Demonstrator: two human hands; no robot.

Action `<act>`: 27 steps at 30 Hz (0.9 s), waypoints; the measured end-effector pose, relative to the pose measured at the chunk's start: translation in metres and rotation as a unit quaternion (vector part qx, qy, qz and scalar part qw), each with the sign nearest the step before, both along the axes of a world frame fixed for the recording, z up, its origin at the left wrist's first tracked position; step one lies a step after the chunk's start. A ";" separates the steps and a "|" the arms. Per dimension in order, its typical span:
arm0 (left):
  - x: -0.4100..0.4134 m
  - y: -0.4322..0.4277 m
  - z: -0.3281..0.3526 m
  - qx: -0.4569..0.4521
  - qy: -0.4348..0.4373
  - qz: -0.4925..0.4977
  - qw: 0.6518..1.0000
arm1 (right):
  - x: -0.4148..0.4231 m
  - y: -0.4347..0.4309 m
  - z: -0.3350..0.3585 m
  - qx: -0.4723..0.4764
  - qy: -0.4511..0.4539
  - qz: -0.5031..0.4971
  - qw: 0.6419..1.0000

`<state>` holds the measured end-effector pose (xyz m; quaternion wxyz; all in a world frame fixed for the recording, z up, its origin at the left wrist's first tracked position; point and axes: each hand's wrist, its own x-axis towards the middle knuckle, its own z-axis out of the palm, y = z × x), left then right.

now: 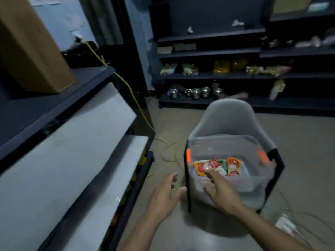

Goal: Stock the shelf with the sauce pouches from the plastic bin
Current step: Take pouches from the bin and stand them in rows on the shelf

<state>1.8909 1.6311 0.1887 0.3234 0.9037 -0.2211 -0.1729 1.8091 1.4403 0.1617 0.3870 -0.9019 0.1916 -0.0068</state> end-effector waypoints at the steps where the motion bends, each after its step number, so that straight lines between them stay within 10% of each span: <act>1: 0.006 -0.018 -0.004 -0.005 0.007 -0.019 1.000 | 0.000 -0.016 -0.007 0.009 0.010 -0.017 1.000; 16: 0.176 -0.242 -0.152 0.041 0.198 -0.055 0.978 | 0.090 -0.207 -0.132 0.107 0.180 -0.204 0.956; 27: 0.231 -0.303 -0.305 0.187 0.162 -0.092 0.965 | 0.143 -0.276 -0.256 0.156 0.369 -0.290 0.869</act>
